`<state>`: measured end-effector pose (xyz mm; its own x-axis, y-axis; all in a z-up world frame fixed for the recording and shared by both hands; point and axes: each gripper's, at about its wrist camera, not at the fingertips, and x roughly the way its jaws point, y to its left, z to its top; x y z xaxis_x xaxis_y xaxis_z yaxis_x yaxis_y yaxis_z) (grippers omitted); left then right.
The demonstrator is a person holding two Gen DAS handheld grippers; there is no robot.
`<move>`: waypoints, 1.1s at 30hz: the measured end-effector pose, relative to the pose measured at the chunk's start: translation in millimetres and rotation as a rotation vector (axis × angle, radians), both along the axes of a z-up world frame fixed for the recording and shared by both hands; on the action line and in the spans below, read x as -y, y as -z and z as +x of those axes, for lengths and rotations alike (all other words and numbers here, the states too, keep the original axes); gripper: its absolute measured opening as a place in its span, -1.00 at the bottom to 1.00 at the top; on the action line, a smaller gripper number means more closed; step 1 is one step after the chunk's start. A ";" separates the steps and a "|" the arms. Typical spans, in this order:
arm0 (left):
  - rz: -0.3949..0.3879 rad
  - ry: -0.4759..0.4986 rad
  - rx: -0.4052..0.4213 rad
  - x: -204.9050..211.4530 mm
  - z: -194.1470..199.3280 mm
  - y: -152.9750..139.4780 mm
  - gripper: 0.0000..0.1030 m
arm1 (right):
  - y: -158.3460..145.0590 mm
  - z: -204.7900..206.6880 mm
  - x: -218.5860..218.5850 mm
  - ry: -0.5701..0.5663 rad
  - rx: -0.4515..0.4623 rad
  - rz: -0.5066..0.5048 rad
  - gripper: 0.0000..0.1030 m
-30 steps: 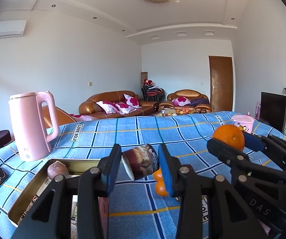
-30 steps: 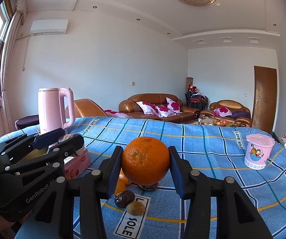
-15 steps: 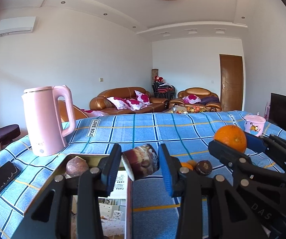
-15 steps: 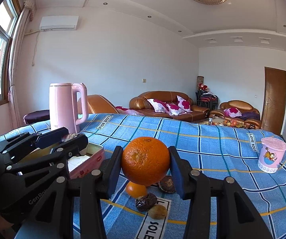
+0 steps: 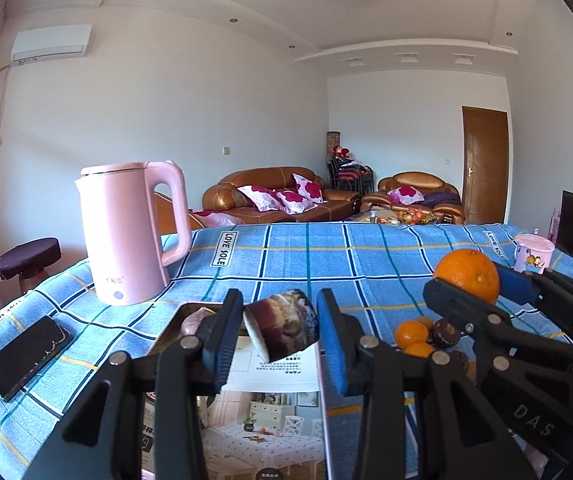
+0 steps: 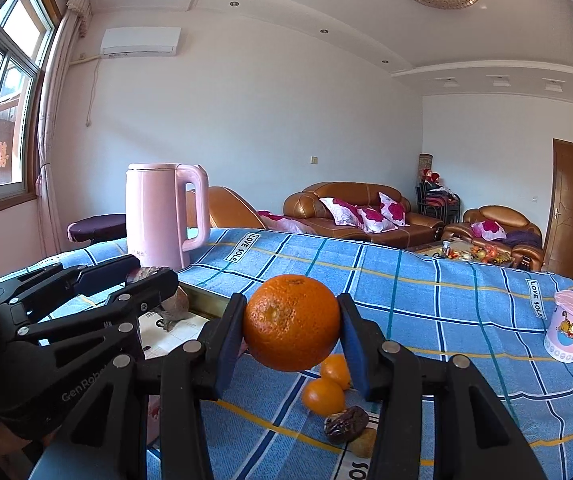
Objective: Organize fruits
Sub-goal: 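Hold the cylindrical piece and the orange above the open tin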
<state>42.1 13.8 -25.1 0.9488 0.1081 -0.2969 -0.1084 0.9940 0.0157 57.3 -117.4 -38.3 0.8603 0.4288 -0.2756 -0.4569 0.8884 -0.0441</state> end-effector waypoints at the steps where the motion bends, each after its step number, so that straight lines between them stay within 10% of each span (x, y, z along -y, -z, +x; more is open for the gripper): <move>1: -0.003 -0.005 -0.005 -3.5 0.7 0.7 -0.22 | -0.4 0.9 -2.6 -0.005 -0.002 0.000 -0.07; 33: -0.068 -0.144 -0.130 -85.4 23.0 12.7 -0.22 | 19.8 36.7 -89.0 -0.129 -0.121 -0.070 -0.07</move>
